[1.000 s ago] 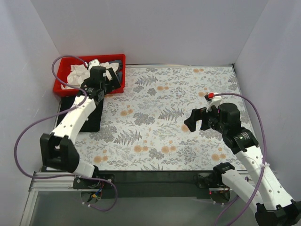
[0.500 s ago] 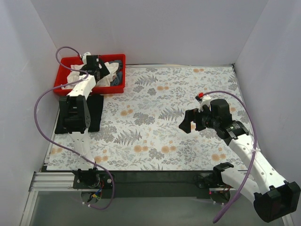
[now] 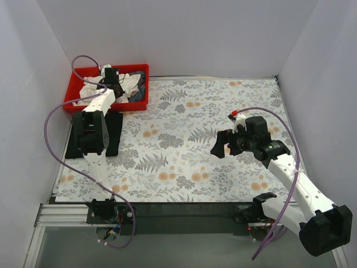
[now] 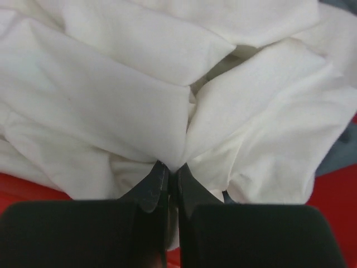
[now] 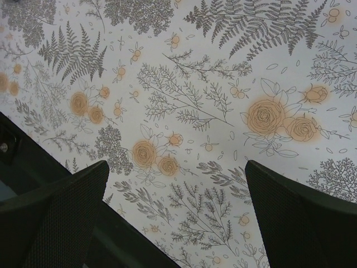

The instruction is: Fold and stack the t-shirts

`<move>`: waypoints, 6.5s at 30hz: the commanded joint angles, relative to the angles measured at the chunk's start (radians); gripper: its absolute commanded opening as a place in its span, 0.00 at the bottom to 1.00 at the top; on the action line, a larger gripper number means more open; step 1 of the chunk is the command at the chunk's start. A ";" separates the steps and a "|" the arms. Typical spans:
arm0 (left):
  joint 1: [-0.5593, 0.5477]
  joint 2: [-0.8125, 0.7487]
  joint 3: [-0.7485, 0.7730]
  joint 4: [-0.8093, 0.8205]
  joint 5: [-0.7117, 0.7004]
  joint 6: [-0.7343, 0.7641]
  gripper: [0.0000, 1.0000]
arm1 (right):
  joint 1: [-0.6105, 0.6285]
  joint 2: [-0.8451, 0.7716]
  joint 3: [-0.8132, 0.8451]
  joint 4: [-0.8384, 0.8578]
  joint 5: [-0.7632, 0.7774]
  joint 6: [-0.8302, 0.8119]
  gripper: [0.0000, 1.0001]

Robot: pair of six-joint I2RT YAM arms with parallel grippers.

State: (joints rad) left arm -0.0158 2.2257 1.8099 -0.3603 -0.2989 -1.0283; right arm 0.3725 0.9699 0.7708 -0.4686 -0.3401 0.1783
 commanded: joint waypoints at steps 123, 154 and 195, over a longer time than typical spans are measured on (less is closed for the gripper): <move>-0.724 -0.802 -0.592 -0.086 0.314 0.020 0.00 | -0.445 0.197 -0.281 0.047 0.059 0.230 0.66; -0.544 -0.781 -0.187 -0.215 0.457 0.088 0.00 | -0.474 0.403 0.904 -0.001 0.223 0.130 0.01; -0.849 -0.480 -0.124 0.322 0.837 -0.150 0.02 | -0.572 0.488 0.668 0.116 0.116 0.064 0.70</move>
State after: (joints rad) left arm -0.8112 1.6379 1.7004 -0.2070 0.5003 -1.0561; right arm -0.2031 1.5974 1.4811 -0.2783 -0.4236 0.3058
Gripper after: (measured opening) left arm 0.015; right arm 0.681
